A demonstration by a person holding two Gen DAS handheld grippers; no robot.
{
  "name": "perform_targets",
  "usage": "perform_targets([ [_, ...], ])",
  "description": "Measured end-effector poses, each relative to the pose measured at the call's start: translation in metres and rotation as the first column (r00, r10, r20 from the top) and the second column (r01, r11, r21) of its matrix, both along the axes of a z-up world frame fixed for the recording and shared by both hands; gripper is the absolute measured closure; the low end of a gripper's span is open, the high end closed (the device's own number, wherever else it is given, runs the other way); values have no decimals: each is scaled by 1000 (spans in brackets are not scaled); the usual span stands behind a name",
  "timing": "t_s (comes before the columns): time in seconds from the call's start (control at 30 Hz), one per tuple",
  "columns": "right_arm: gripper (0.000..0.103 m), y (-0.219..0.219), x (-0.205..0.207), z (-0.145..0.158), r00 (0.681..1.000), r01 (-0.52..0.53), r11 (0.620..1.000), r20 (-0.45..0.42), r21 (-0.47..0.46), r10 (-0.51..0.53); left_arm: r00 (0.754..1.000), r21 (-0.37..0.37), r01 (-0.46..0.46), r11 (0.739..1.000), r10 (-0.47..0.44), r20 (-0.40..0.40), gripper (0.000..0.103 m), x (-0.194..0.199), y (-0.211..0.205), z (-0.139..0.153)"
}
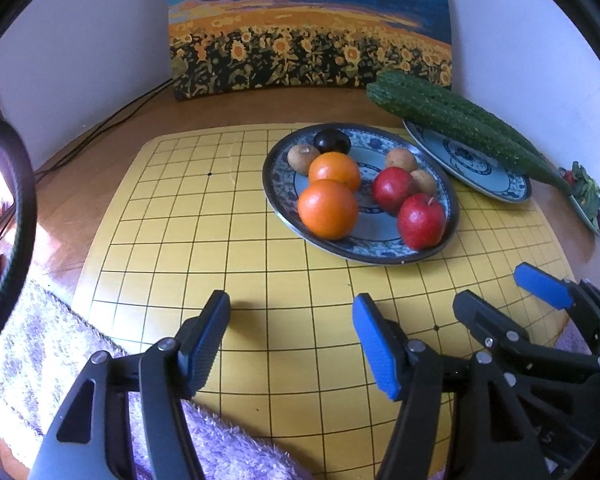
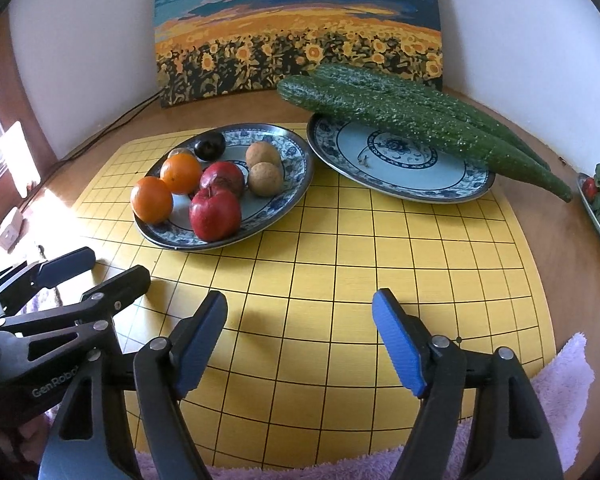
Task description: Organize fruits
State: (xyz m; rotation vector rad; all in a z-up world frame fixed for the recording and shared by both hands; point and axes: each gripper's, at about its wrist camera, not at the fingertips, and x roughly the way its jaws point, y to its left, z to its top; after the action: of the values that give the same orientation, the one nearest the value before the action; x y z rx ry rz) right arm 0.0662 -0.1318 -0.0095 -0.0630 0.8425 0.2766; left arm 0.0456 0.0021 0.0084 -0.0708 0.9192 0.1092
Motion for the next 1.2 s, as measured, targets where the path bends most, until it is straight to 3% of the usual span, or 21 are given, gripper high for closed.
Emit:
perform_targets([
  [1.2,23,1,0,0,1000,-1,1000,-2,-2,1,1000,5,2,1000,-2,14,36,-3,2,2],
])
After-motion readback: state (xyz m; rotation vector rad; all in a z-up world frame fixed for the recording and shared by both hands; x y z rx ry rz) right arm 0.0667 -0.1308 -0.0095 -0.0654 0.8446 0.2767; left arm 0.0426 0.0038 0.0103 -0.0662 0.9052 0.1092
